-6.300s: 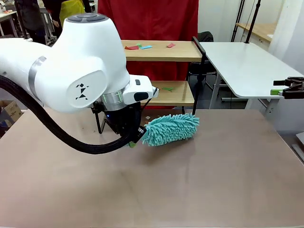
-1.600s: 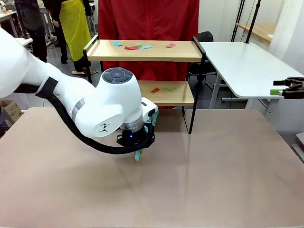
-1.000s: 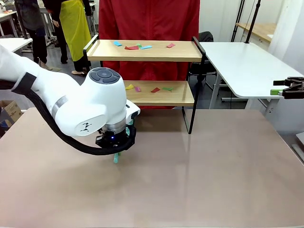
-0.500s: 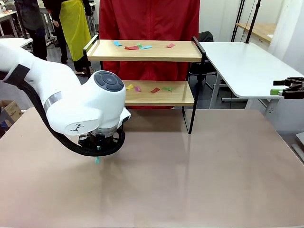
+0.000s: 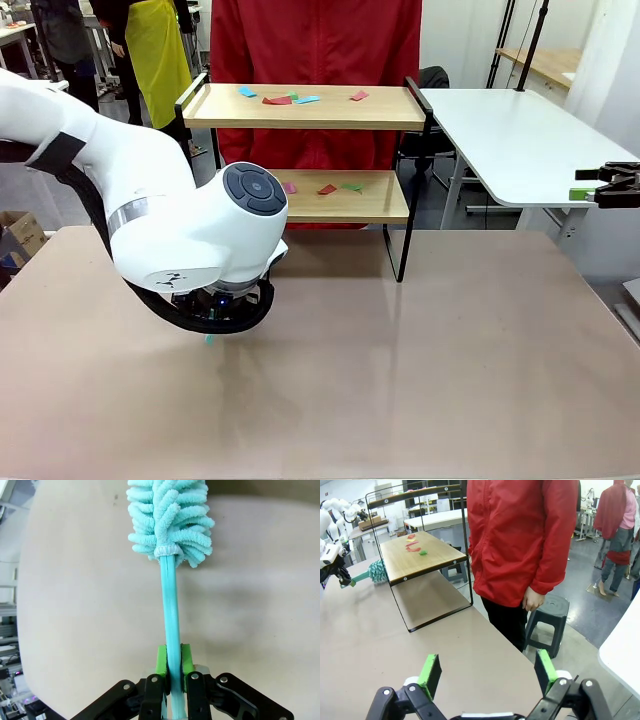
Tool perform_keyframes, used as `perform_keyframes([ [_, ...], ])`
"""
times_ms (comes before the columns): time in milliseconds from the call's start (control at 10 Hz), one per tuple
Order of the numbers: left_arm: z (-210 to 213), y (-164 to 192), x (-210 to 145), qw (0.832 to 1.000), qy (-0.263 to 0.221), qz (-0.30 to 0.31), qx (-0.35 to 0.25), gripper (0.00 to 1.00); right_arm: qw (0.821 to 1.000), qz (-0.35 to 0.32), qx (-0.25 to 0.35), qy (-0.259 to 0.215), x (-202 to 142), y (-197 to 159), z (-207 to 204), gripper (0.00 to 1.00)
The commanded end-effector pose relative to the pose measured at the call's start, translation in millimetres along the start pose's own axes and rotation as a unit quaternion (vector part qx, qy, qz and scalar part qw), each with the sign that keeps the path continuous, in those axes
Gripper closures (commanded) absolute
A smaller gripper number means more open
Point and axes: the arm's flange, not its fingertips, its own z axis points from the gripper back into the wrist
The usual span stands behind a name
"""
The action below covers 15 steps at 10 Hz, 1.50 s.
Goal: Clean the shelf.
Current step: Clean the specific section of the Shelf indicated by the human with the Duster.
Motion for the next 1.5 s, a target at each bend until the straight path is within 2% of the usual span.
perform_keyframes([
  [0, 0.0, 3.9, 0.7, 1.0, 0.002, 0.003, 0.009, 0.87, 1.0, 0.001, 0.001, -0.002, 2.3, 2.1, -0.5, 0.0],
  [100, 0.0, 0.0, 0.0, 1.0, 0.0, 0.0, 0.0, 0.87, 1.0, 0.001, 0.001, -0.002, 2.3, 2.1, -0.5, 0.0],
  [200, 4.2, 9.1, 1.4, 0.998, 0.004, -0.018, -0.064, 0.87, 1.0, 0.001, 0.001, -0.002, 2.3, 2.1, -0.5, 0.0],
  [300, 7.4, 21.4, 1.3, 0.995, -0.001, -0.02, -0.099, 0.87, 1.0, 0.001, 0.001, -0.002, 2.3, 2.1, -0.5, 0.0],
  [500, 16.2, 35.4, -3.0, 0.992, -0.013, -0.029, -0.123, 0.87, 1.0, 0.001, 0.001, -0.002, 2.3, 2.1, -0.5, 0.0],
  [700, 19.4, 45.1, -5.8, 0.981, -0.015, -0.094, -0.172, 0.87, 1.0, 0.001, 0.001, -0.002, 2.3, 2.1, -0.5, 0.0],
  [900, 25.5, 64.8, -8.5, 0.96, -0.039, -0.153, -0.232, 0.87, 1.0, 0.001, 0.001, -0.002, 2.3, 2.1, -0.5, 0.0],
  [1000, 25.2, 75.5, -8.7, 0.957, -0.053, -0.177, -0.225, 0.87, 1.0, 0.001, 0.001, -0.002, 2.3, 2.1, -0.5, 0.0],
  [1300, 14.5, 110.9, -5.1, 0.914, -0.062, -0.261, -0.304, 0.87, 1.0, 0.001, 0.001, -0.002, 2.3, 2.1, -0.5, 0.0],
  [1400, 9.8, 122.8, -2.3, 0.895, -0.063, -0.313, -0.312, 0.87, 1.0, 0.001, 0.001, -0.002, 2.3, 2.1, -0.5, 0.0],
])
